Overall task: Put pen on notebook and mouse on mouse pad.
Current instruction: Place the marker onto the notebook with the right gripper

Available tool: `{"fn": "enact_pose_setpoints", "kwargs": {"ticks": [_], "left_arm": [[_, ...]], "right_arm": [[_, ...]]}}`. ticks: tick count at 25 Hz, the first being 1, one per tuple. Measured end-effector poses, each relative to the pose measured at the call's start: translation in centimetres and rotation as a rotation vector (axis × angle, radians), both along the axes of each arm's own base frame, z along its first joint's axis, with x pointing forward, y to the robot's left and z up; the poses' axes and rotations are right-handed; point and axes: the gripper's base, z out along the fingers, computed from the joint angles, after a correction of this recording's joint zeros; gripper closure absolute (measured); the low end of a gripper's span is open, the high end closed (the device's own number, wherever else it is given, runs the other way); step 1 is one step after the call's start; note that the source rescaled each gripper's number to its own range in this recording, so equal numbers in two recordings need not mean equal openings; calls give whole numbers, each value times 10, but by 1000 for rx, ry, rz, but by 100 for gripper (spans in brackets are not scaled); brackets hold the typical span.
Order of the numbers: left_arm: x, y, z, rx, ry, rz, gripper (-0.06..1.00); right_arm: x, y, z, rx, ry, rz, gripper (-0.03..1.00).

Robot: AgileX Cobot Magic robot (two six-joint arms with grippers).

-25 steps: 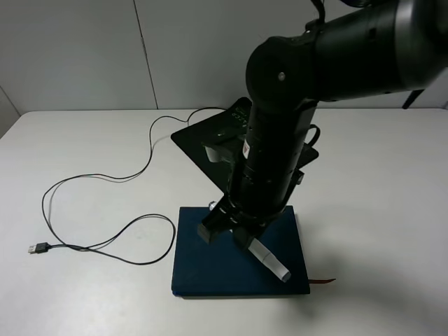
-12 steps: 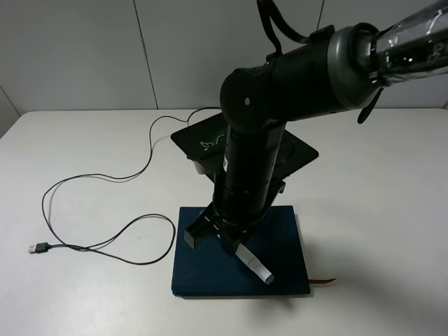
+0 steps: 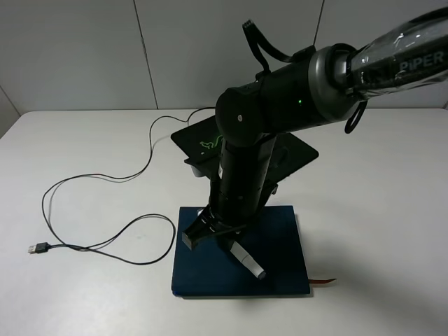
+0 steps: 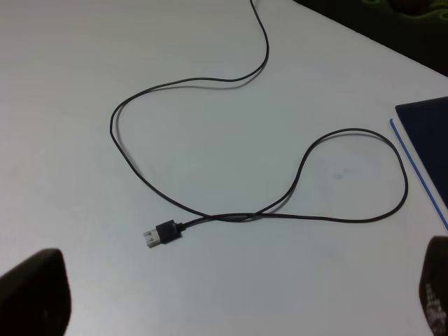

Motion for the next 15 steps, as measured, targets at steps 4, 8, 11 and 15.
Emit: {"fn": "enact_pose_setpoints", "kwargs": {"ticks": [4,8,11,15], "left_arm": [[0,0,0,0,0,0,-6],[0,0,0,0,0,0,-6],[0,0,0,0,-3,0,-6],[0,0,0,0,-3,0,-6]], "right_arm": [[3,0,0,-3,-31,16,97],[3,0,0,-3,-37,19,97],[3,0,0,-3,-37,19,96],[3,0,0,-4,-35,4,67]]}}
